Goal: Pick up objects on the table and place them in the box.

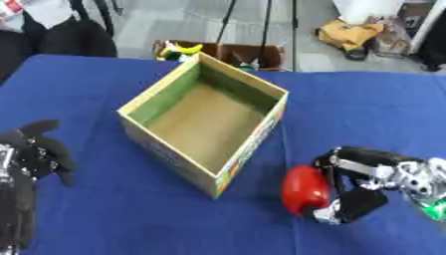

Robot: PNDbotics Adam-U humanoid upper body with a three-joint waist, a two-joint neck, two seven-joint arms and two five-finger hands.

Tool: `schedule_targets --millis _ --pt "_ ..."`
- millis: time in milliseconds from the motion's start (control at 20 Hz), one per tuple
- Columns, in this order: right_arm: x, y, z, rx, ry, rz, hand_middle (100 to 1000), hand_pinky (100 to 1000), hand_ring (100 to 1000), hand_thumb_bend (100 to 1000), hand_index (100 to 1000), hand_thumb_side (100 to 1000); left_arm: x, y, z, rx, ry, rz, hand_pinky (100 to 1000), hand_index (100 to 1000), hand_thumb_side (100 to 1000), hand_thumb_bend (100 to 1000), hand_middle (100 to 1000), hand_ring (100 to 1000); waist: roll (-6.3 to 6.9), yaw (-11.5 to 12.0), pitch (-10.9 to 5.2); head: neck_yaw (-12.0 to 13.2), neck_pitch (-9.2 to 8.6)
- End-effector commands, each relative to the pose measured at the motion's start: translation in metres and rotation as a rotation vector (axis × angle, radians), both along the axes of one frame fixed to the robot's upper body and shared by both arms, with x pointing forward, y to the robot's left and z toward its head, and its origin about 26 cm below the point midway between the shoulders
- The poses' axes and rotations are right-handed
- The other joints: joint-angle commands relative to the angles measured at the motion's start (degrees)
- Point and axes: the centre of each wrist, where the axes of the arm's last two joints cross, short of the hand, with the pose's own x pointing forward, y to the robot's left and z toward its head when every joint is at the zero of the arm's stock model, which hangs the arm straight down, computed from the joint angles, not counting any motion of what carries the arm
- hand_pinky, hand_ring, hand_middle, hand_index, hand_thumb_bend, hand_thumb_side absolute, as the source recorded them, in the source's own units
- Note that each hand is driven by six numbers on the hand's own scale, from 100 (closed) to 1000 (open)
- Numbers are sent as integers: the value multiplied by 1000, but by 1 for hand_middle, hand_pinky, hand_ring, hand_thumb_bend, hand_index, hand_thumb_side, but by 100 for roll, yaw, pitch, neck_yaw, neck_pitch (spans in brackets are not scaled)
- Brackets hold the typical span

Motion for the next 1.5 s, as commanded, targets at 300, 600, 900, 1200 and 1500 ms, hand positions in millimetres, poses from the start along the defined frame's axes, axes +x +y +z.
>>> schedule_targets --millis 300,600,900,1200,1500 --pt "-4 -3 23 24 -136 -24 457 217 483 149 489 531 -2 0 8 14 -31 -9 270 743 1000 100 428 408 2 -8 -134 10 -72" --pt "-14 -4 43 44 -247 -32 449 209 473 100 481 552 -2 0 9 16 -31 -9 270 743 1000 100 429 409 -8 -16 -156 41 -81" --pt "-30 -6 74 65 -394 -43 438 201 461 100 451 585 -2 1 9 16 -32 -6 270 743 1000 100 429 410 -23 -24 -179 70 -56" --pt "-40 -4 106 74 -555 -43 434 196 452 100 442 609 -2 2 8 20 -29 -2 270 743 1000 100 429 410 -43 -8 -197 65 -21" --pt "-35 6 133 93 -649 -41 427 191 446 100 433 607 -3 2 7 24 -23 -3 269 742 1000 100 429 410 -76 35 -219 22 -1"
